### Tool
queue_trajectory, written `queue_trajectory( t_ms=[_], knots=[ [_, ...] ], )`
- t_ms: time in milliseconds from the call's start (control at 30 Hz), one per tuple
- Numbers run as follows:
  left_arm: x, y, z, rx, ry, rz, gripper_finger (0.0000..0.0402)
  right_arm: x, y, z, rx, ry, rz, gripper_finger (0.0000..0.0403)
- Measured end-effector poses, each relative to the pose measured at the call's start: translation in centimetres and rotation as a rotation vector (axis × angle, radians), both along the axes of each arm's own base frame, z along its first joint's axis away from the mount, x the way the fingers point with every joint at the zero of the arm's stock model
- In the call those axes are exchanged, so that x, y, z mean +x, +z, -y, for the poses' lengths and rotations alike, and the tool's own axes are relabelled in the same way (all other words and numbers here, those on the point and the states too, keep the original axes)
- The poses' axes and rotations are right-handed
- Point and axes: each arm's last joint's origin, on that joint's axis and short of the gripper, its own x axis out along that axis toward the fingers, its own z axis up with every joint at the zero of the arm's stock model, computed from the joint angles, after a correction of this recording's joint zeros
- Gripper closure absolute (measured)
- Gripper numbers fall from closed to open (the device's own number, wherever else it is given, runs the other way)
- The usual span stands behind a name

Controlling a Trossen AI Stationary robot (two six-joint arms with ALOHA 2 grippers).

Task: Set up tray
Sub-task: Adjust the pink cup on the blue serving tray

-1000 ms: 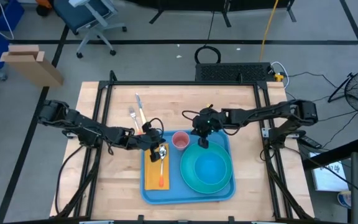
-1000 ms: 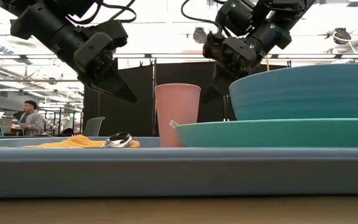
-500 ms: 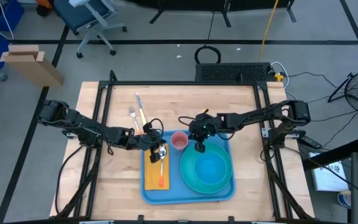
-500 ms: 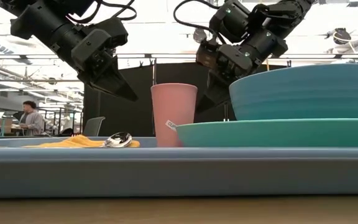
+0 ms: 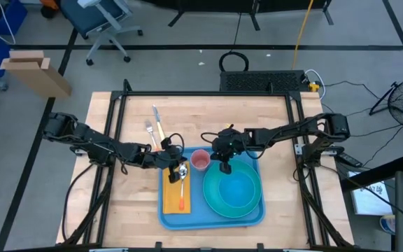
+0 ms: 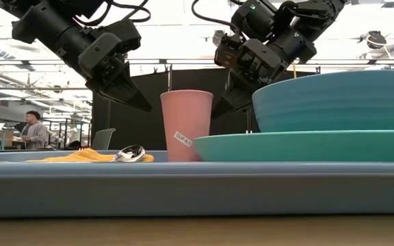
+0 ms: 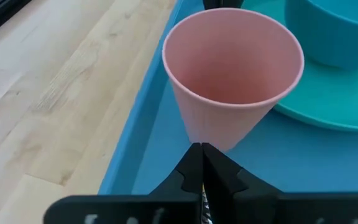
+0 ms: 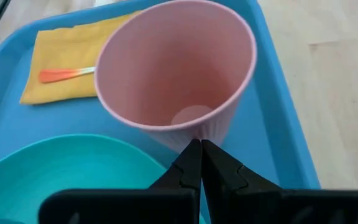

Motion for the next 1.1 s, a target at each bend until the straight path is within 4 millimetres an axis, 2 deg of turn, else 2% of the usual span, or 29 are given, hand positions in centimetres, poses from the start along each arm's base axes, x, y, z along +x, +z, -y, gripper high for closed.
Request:
queue_trajectory(
  t_ms=[233,500,667,900,1100],
  knots=[
    [0.0,0.0,0.0,0.000,-0.005,-0.004,0.0383,-0.1,-0.1,0.1,-0.018,-0.006,-0.013,0.0403],
    [0.0,-0.1,0.0,-0.012,-0.019,-0.011,0.0383,0.0,0.0,1.0,-0.068,-0.073,0.002,0.0403],
    [0.0,-0.1,0.0,-0.008,-0.023,-0.012,0.0398,0.2,0.3,0.7,-0.001,0.009,0.048,0.0403],
    [0.0,-0.1,0.0,-0.009,-0.023,-0.011,0.0382,0.3,0.4,-0.3,0.005,0.034,0.052,0.0403],
    [0.0,-0.1,0.0,-0.012,-0.021,-0.011,0.0398,0.3,0.4,-0.4,0.031,0.046,0.050,0.0403]
  ],
)
